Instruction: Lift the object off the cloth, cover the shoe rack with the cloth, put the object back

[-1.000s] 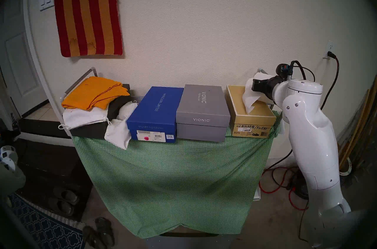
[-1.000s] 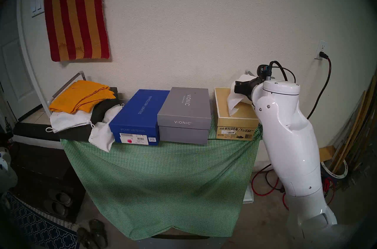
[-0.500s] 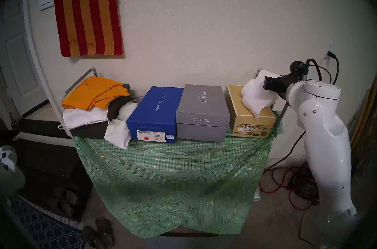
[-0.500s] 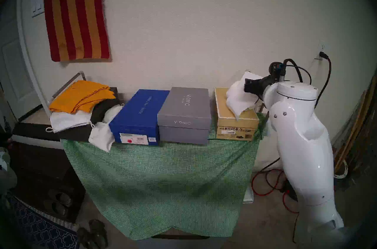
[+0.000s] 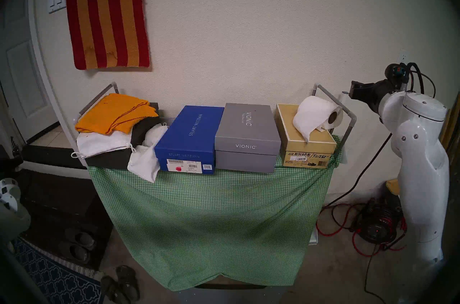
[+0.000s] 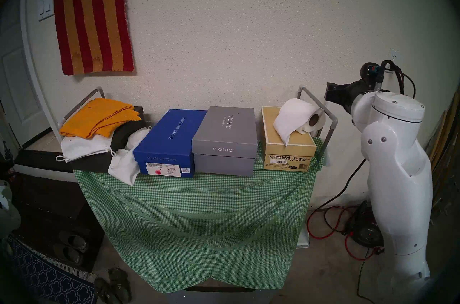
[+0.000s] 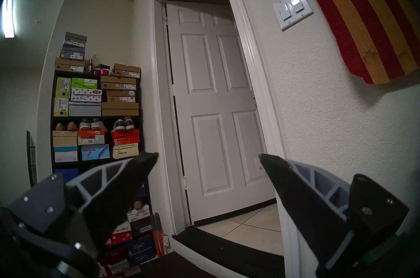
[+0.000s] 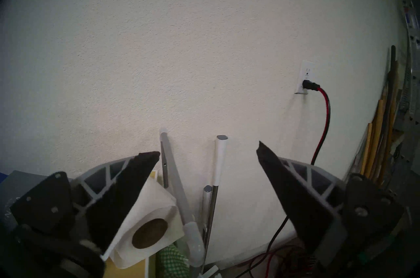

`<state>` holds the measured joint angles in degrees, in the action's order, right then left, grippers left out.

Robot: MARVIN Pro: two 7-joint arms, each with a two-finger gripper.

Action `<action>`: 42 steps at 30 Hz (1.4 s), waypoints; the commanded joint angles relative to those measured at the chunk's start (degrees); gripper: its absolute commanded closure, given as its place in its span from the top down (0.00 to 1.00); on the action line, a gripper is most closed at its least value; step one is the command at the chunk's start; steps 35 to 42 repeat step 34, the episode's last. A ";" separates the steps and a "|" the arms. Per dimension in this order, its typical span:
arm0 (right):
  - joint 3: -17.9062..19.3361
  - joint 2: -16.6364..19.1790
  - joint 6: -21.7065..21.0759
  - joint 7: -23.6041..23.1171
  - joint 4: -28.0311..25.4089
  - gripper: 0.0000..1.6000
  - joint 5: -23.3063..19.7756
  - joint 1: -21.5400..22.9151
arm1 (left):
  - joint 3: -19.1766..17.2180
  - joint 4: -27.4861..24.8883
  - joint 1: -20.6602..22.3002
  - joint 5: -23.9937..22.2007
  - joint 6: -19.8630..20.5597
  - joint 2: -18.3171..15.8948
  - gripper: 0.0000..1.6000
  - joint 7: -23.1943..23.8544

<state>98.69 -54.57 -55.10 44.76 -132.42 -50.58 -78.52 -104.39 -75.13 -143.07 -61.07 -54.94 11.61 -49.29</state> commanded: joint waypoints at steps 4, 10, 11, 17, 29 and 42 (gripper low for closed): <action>11.63 1.21 0.10 1.54 -2.54 1.00 -1.21 2.71 | -3.64 -1.06 -2.35 1.56 1.10 1.93 1.00 -0.23; 15.65 1.19 0.19 3.12 -1.42 1.00 -1.25 4.37 | -5.45 -1.89 -3.18 2.47 1.97 2.89 1.00 -0.37; 18.11 0.96 0.30 3.65 -0.32 1.00 -1.38 4.94 | -6.28 -2.28 -3.55 2.86 2.37 3.34 1.00 -0.38; 24.71 0.74 0.20 4.62 3.90 1.00 -2.09 6.23 | -8.85 -3.58 -4.74 4.07 3.68 4.76 1.00 -0.36; 34.68 -0.10 1.07 2.56 9.32 1.00 -6.31 9.18 | -15.37 -7.24 -8.02 6.72 7.35 8.51 1.00 0.52; 36.92 -0.26 0.40 0.61 10.02 1.00 -8.45 9.36 | -19.67 -9.93 -10.25 7.97 10.11 11.14 1.00 1.88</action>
